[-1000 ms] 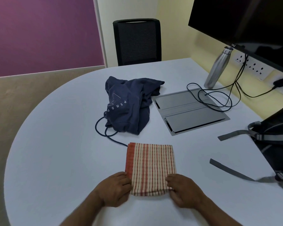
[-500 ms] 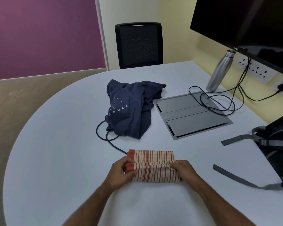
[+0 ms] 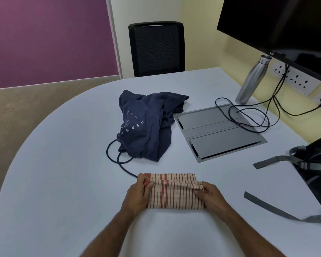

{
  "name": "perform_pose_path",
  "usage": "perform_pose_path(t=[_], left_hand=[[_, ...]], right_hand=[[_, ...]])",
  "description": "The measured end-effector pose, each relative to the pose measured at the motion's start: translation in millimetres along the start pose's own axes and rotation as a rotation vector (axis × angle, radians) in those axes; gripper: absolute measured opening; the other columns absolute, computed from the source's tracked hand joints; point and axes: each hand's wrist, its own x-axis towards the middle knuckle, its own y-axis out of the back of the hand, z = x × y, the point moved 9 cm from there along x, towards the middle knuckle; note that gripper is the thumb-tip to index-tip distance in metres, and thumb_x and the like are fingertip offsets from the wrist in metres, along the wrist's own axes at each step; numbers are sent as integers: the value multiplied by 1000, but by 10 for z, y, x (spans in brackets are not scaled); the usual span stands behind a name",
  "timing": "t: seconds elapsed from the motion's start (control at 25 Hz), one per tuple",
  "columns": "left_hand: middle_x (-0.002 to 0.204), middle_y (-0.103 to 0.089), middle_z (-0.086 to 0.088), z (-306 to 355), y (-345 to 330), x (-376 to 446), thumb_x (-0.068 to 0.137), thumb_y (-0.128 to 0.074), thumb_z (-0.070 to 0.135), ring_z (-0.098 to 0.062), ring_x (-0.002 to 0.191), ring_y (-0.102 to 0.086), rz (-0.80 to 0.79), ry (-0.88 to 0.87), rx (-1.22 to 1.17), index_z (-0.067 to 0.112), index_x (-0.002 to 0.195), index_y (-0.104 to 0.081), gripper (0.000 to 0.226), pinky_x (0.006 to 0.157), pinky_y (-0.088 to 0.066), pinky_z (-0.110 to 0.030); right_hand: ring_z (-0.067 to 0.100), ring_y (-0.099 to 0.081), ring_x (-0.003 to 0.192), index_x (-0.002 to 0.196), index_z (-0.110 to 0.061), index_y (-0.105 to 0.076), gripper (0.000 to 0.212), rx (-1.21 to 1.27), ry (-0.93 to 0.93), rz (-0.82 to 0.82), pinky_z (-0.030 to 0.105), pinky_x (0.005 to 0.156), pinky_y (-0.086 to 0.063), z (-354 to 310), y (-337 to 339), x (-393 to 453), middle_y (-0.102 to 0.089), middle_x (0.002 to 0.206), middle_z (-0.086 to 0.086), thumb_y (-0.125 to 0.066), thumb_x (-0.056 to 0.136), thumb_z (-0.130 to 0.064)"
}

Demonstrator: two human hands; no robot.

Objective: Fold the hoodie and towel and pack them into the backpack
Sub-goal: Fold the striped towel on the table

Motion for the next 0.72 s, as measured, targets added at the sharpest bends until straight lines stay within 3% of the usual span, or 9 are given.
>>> perform_pose_path(t=[0.16, 0.32, 0.4, 0.52, 0.64, 0.72], left_hand=[[88, -69, 9, -49, 9, 67, 103, -48, 38, -8, 77, -69, 9, 39, -16, 32, 97, -41, 11, 67, -59, -26], [107, -68, 10, -86, 5, 21, 93, -58, 6, -6, 93, -70, -72, 38, -146, 31, 113, -45, 35, 74, -62, -29], [112, -67, 13, -54, 15, 4, 94, -55, 3, -4, 99, -68, -84, -27, -150, 33, 126, -43, 45, 80, -61, -30], [118, -64, 18, 47, 21, 27, 99, -53, 13, 0, 104, -64, -52, -165, -28, 33, 138, -40, 46, 86, -54, -17], [126, -62, 17, 140, 16, 73, 101, -46, 35, -1, 103, -64, -26, -226, 93, 34, 142, -41, 41, 86, -51, -13], [127, -63, 15, 204, 6, 95, 97, -33, 55, -4, 99, -66, -38, -248, 167, 33, 143, -42, 51, 84, -49, -9]], right_hand=[[8, -64, 90, 96, -28, -59, 10, -238, 106, 68, 19, 70, -47, -185, -42, 16, -69, 94, -10, -56, 98, -19], [11, -65, 88, 104, -26, -57, 6, -359, 173, 117, 29, 76, -52, -220, -42, 88, -69, 94, -10, -52, 100, -25], [12, -66, 81, 102, -23, -54, 6, -385, 197, 144, 32, 71, -54, -240, -41, 101, -69, 88, -7, -50, 101, -27], [12, -64, 73, 97, -25, -50, 6, -381, 215, 209, 27, 61, -50, -288, -11, 78, -66, 79, -6, -48, 102, -27], [11, -65, 76, 97, -25, -52, 6, -361, 193, 254, 25, 62, -50, -252, 19, 63, -67, 82, -7, -49, 102, -25], [13, -65, 78, 99, -21, -54, 6, -346, 173, 280, 28, 65, -53, -209, 33, 67, -68, 84, -5, -49, 101, -23]])
